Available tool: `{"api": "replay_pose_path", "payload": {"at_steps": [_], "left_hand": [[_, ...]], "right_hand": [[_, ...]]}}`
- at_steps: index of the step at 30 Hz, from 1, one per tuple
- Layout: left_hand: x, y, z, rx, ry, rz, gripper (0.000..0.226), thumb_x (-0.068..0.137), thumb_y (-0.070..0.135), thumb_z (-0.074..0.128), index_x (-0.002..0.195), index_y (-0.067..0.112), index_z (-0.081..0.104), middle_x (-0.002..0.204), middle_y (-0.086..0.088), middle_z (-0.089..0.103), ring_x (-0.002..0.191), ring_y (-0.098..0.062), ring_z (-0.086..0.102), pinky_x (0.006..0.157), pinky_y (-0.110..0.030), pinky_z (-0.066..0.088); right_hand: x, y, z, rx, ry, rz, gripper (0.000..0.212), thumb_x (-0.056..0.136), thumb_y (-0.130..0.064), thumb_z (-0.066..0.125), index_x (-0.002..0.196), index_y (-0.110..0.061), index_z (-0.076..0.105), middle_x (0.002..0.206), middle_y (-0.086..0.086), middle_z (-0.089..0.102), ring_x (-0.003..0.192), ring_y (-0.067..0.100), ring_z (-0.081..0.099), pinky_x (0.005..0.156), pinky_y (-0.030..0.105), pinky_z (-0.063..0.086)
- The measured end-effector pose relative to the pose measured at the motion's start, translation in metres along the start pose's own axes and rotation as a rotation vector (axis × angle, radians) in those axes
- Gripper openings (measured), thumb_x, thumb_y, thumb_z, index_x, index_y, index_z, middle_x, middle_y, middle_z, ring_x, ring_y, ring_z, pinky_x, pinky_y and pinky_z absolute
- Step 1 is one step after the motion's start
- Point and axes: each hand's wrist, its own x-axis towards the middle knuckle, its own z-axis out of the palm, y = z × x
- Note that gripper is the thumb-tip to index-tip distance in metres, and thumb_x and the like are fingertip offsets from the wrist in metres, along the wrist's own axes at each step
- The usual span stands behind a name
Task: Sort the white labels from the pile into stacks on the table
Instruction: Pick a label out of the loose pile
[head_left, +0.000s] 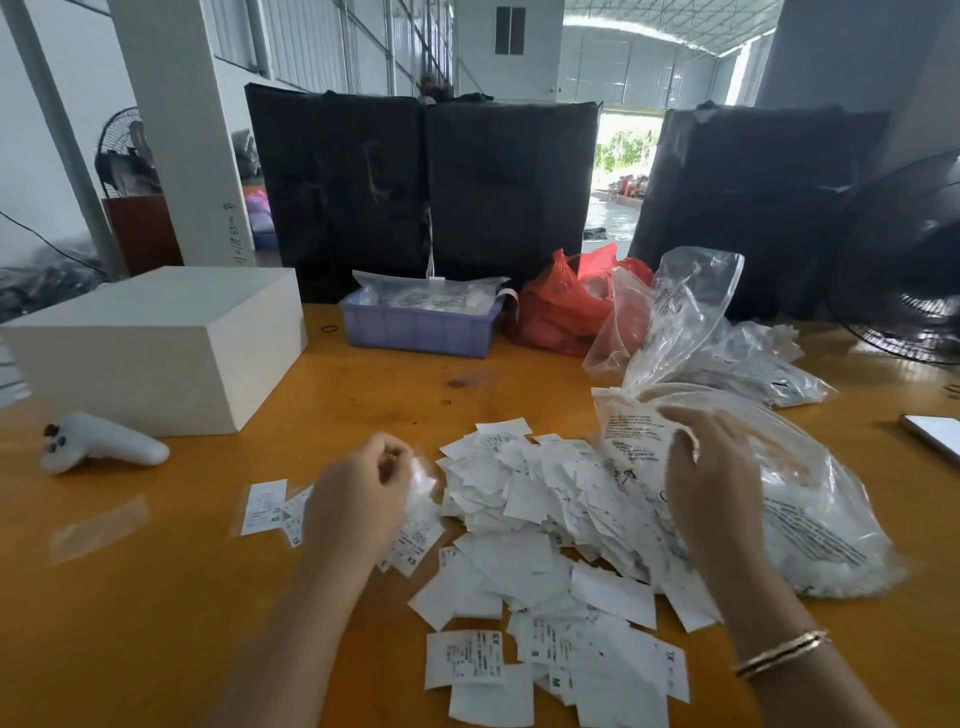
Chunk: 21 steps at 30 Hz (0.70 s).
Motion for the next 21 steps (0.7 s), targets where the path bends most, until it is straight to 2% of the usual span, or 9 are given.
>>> {"api": "replay_pose_path", "payload": {"at_steps": [3, 6, 7, 9, 11, 14, 16, 18, 21], "left_hand": [[0.004, -0.014, -0.002, 0.222, 0.007, -0.088, 0.009, 0.094, 0.028, 0.057, 0.098, 0.026, 0.064, 0.073, 0.011, 0.065, 0.053, -0.004, 0.053, 0.041, -0.017, 0.031], [0.002, -0.017, 0.003, 0.372, 0.010, -0.093, 0.017, 0.092, 0.030, 0.058, 0.108, 0.029, 0.063, 0.099, 0.009, 0.066, 0.081, -0.008, 0.055, 0.063, -0.023, 0.041], [0.001, -0.017, 0.003, 0.399, 0.028, -0.085, 0.020, 0.091, 0.032, 0.058, 0.111, 0.030, 0.062, 0.110, 0.008, 0.063, 0.095, -0.012, 0.054, 0.073, -0.026, 0.042], [0.002, -0.015, 0.004, 0.406, 0.066, -0.068, 0.024, 0.090, 0.034, 0.058, 0.114, 0.030, 0.061, 0.120, 0.005, 0.058, 0.108, -0.016, 0.050, 0.083, -0.031, 0.041], [0.001, -0.011, 0.006, 0.375, 0.073, -0.034, 0.024, 0.090, 0.035, 0.057, 0.113, 0.028, 0.062, 0.122, 0.004, 0.057, 0.110, -0.017, 0.049, 0.085, -0.031, 0.041], [-0.003, -0.003, 0.011, 0.323, 0.050, 0.041, 0.022, 0.092, 0.034, 0.055, 0.111, 0.027, 0.064, 0.121, 0.005, 0.058, 0.110, -0.015, 0.049, 0.085, -0.028, 0.039], [-0.006, 0.002, 0.013, 0.258, 0.031, 0.099, 0.021, 0.092, 0.032, 0.055, 0.108, 0.025, 0.066, 0.118, 0.005, 0.060, 0.108, -0.014, 0.050, 0.084, -0.026, 0.041], [-0.009, 0.009, 0.015, 0.187, 0.018, 0.161, 0.017, 0.091, 0.028, 0.058, 0.103, 0.022, 0.068, 0.112, 0.005, 0.062, 0.104, -0.013, 0.050, 0.080, -0.023, 0.041], [-0.015, 0.020, 0.020, -0.011, -0.052, 0.251, 0.013, 0.091, 0.025, 0.059, 0.101, 0.024, 0.068, 0.107, 0.011, 0.060, 0.101, -0.005, 0.048, 0.079, -0.013, 0.036]], "right_hand": [[0.010, 0.025, -0.008, -0.318, -0.204, 0.180, 0.039, 0.092, 0.001, 0.045, 0.126, -0.013, 0.058, 0.128, 0.014, 0.060, 0.114, 0.032, 0.055, 0.094, 0.048, 0.047], [0.008, 0.035, -0.008, -0.470, -0.356, 0.269, 0.049, 0.090, 0.001, 0.043, 0.135, -0.018, 0.048, 0.118, 0.015, 0.064, 0.097, 0.031, 0.060, 0.084, 0.045, 0.051], [0.007, 0.037, -0.006, -0.483, -0.371, 0.269, 0.051, 0.089, 0.003, 0.042, 0.135, -0.018, 0.047, 0.109, 0.015, 0.066, 0.088, 0.029, 0.060, 0.079, 0.042, 0.052], [0.005, 0.039, -0.003, -0.480, -0.353, 0.249, 0.050, 0.088, 0.005, 0.043, 0.132, -0.018, 0.050, 0.092, 0.012, 0.066, 0.075, 0.025, 0.056, 0.068, 0.036, 0.049], [0.006, 0.041, -0.002, -0.432, -0.286, 0.216, 0.045, 0.089, 0.004, 0.047, 0.127, -0.016, 0.056, 0.087, 0.010, 0.065, 0.073, 0.024, 0.054, 0.065, 0.035, 0.047], [0.007, 0.040, -0.003, -0.306, -0.179, 0.160, 0.037, 0.085, 0.003, 0.056, 0.118, -0.013, 0.064, 0.078, 0.005, 0.062, 0.072, 0.028, 0.058, 0.079, 0.048, 0.051], [0.008, 0.037, -0.005, -0.168, -0.114, 0.145, 0.034, 0.084, 0.003, 0.060, 0.114, -0.012, 0.067, 0.076, -0.001, 0.059, 0.066, 0.026, 0.058, 0.079, 0.054, 0.051], [0.008, 0.031, -0.007, -0.004, -0.047, 0.131, 0.029, 0.085, 0.002, 0.062, 0.111, -0.011, 0.069, 0.076, -0.002, 0.063, 0.059, 0.019, 0.057, 0.066, 0.043, 0.056], [0.001, 0.013, -0.009, 0.293, 0.008, 0.173, 0.024, 0.087, -0.004, 0.064, 0.108, -0.013, 0.069, 0.074, -0.005, 0.066, 0.056, 0.012, 0.053, 0.052, 0.023, 0.050]]}}
